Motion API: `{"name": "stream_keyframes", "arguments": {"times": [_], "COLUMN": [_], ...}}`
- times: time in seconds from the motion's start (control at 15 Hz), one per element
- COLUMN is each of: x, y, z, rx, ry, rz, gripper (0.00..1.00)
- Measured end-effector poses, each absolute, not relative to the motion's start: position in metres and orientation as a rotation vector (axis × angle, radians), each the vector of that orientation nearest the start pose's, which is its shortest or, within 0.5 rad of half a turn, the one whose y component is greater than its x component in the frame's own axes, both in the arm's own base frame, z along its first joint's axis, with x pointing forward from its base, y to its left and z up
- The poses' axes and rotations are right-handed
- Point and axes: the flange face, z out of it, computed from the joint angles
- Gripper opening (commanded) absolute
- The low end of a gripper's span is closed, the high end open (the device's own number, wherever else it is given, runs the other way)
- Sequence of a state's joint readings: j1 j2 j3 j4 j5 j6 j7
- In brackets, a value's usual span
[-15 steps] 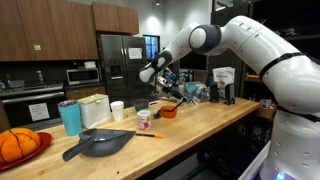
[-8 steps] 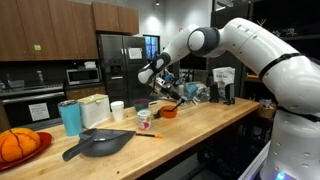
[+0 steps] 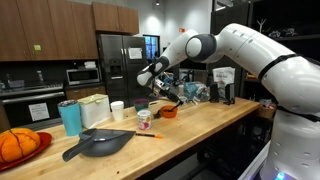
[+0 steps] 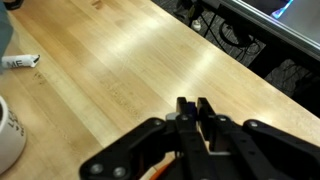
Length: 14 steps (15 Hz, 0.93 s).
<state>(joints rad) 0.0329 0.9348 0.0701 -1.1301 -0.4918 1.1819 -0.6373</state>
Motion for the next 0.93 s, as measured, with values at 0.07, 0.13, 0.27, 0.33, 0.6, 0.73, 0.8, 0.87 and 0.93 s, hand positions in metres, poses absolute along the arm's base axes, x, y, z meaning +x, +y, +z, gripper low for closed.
{"name": "stream_keyframes", "arguments": {"times": [0.07, 0.13, 0.27, 0.33, 0.6, 0.73, 0.8, 0.87, 0.93], "x": [0.666, 0.669, 0.674, 0.676, 0.683, 0.685, 0.686, 0.687, 0.687], "y": [-0.007, -0.008, -0.008, -0.008, -0.008, -0.005, -0.002, 0.001, 0.005], "z": [0.220, 0.220, 0.220, 0.220, 0.218, 0.217, 0.216, 0.215, 0.214], "rx": [-2.752, -2.758, -2.771, -2.776, -2.789, -2.786, -2.783, -2.781, -2.779], "ry": [-1.105, -1.103, -1.101, -1.102, -1.107, -1.121, -1.130, -1.139, -1.150], "rz": [1.523, 1.515, 1.497, 1.490, 1.471, 1.466, 1.464, 1.463, 1.463], "gripper": [0.04, 0.04, 0.04, 0.04, 0.04, 0.04, 0.04, 0.04, 0.04]}}
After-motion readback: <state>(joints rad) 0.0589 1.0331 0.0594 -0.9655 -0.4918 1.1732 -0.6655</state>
